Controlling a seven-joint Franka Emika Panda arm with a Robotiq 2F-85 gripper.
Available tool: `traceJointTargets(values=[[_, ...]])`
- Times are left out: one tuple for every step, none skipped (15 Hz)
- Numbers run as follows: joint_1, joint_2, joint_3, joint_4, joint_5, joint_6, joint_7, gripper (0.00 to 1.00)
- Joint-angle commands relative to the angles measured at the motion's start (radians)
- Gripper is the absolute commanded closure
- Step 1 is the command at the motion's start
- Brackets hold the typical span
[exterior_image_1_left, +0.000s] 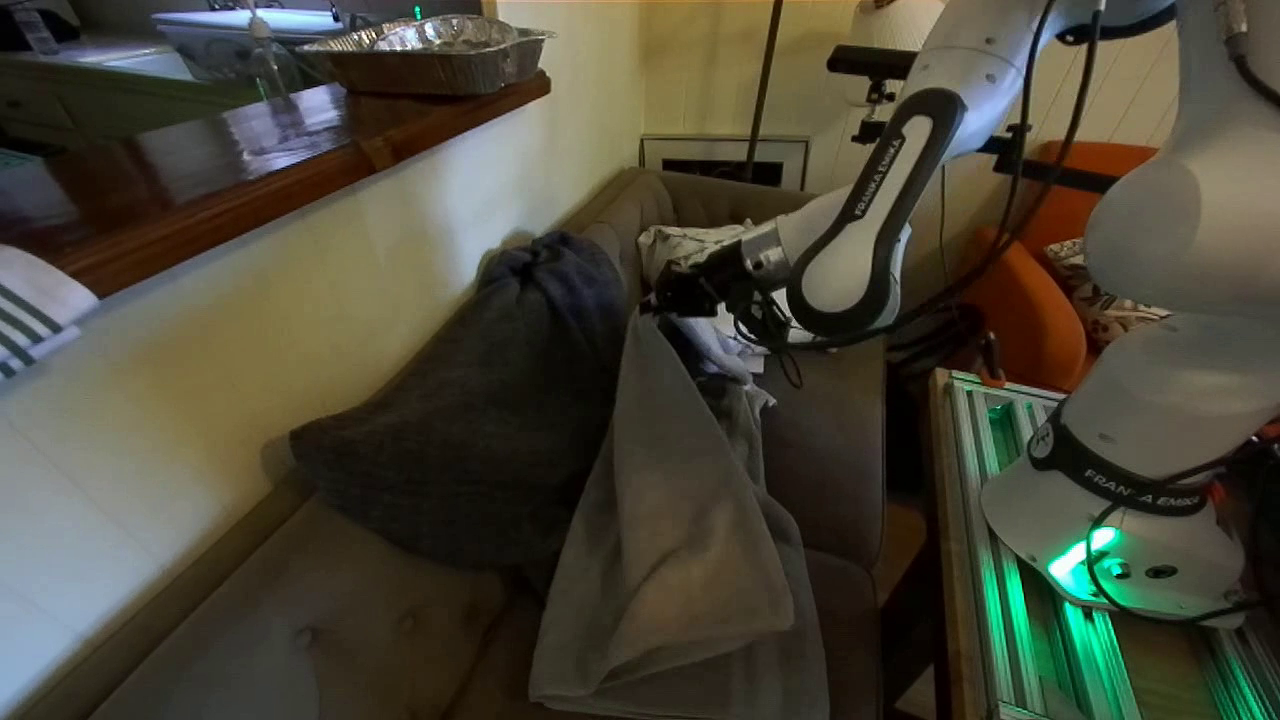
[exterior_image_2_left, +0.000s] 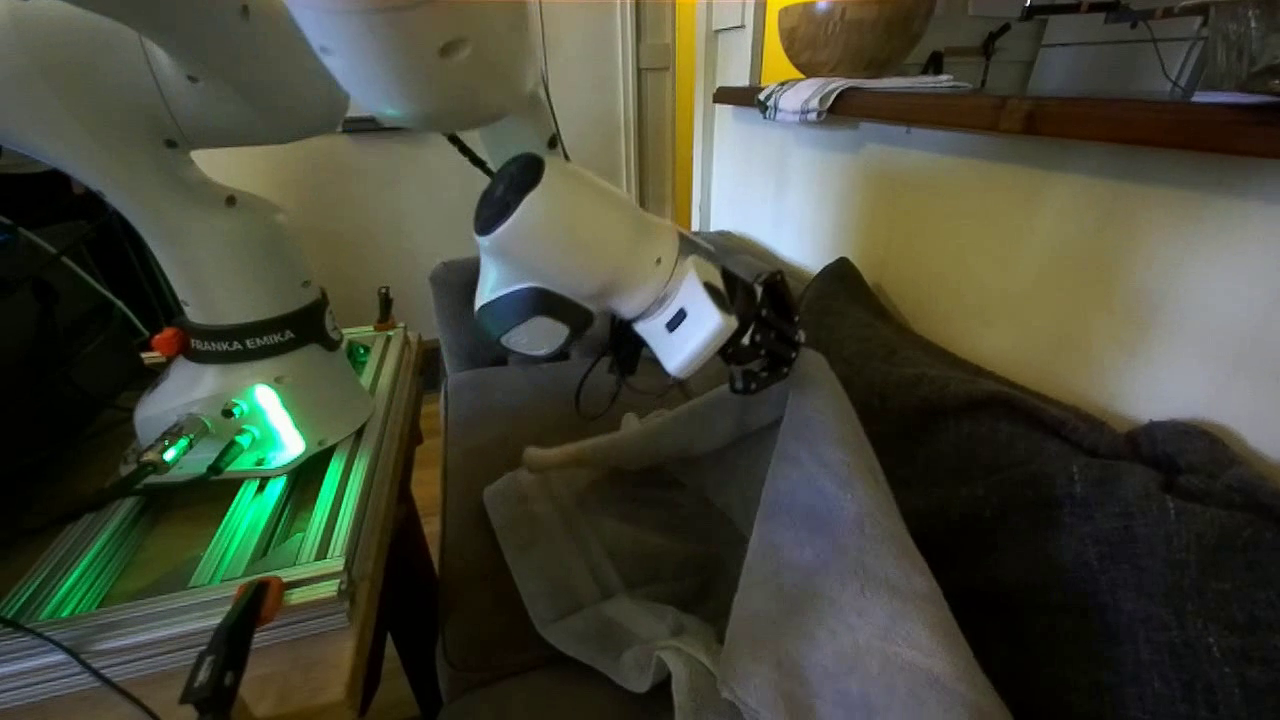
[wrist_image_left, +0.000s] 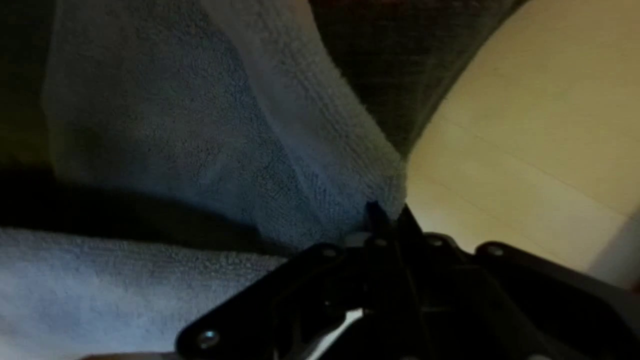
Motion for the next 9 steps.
traceJointTargets(values=[[0.038, -0.054, -0.011, 0.015, -0.025, 0.008, 0.063, 0.94], [0.039, -0.08, 0.004, 0.02, -0.024, 0.003, 0.077, 0.94], [0.041, -0.095, 0.008, 0.02, -0.024, -0.001, 0.084, 0.94], [0.041, -0.101, 0.008, 0.02, -0.024, -0.001, 0.086, 0.94], [0.041, -0.102, 0.007, 0.02, -0.024, -0.001, 0.086, 0.94], [0.041, -0.102, 0.006, 0.02, -0.024, -0.001, 0.086, 0.94], [0.041, -0.102, 0.006, 0.02, -0.024, -0.001, 0.086, 0.94], [0.053, -0.109, 0.011, 0.052, -0.029, -0.015, 0.075, 0.98], [0.064, -0.105, 0.017, 0.084, -0.031, -0.016, 0.077, 0.98]])
